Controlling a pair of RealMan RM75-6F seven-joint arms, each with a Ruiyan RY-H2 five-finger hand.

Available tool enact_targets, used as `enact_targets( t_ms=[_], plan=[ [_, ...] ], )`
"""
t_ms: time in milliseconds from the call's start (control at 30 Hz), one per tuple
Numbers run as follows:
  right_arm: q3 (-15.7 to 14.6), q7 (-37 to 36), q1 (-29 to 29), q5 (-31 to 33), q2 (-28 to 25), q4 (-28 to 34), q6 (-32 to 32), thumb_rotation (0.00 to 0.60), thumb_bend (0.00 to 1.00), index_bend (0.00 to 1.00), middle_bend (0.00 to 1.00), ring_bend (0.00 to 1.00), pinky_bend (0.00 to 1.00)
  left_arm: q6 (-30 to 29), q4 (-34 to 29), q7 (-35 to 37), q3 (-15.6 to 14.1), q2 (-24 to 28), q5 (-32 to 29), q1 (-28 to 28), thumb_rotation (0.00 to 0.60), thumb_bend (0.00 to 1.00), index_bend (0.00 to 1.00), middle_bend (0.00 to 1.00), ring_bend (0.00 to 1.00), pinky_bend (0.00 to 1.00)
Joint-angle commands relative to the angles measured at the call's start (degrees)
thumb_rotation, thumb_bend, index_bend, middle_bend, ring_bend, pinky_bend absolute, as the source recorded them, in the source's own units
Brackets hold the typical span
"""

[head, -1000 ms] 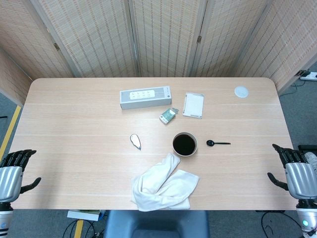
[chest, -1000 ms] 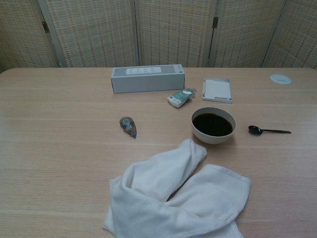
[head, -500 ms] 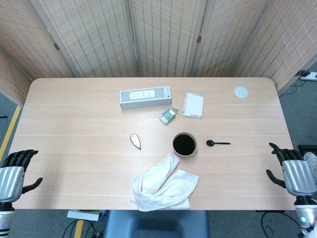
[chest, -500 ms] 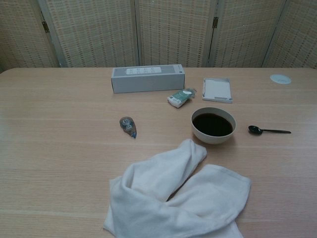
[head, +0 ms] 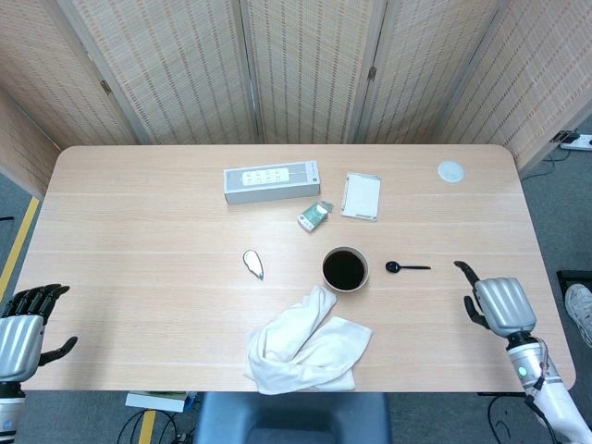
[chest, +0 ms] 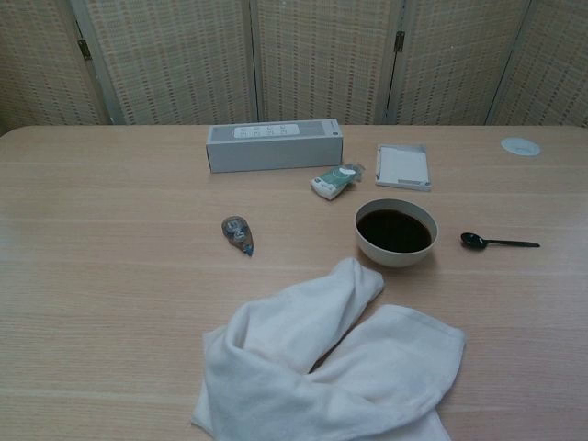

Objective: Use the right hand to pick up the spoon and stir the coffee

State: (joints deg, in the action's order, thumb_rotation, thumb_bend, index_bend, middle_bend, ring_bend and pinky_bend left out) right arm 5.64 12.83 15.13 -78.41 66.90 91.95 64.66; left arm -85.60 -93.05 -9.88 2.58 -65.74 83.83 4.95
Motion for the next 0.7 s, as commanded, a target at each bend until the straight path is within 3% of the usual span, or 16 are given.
enact_targets(
  t_ms=[33,333,700],
  plan=[
    [0.52,2.3,4.15,3.01,2.29,-1.33,-5.88,0.6,0.67,0.2,0.95,1.0,0.97,-0.09,0.09,0.16,-0.08,0.0,0.03,-0.12,0.6,0.22,0.22,0.22,0.19,0.19],
    [0.72,3.55,10.25,7.44,8.04,-6.71,-14.37,0.6,0.78,0.22,1.0,1.0,1.0,-0.38,0.26,0.53,-0.29,0.27,-0.2,-0.7,0.6,0.22,0.22,0.21,0.19,0.19],
    [1.03,1.79,15.03,10.64,14.5,-15.02,-19.88,0.6,0.79,0.22,1.0,1.0,1.0,-0.26,0.34,0.73,-0.47,0.32,-0.25,-0.97,0.6,0.22,0.22,0.21,0.19,0.19]
  ],
)
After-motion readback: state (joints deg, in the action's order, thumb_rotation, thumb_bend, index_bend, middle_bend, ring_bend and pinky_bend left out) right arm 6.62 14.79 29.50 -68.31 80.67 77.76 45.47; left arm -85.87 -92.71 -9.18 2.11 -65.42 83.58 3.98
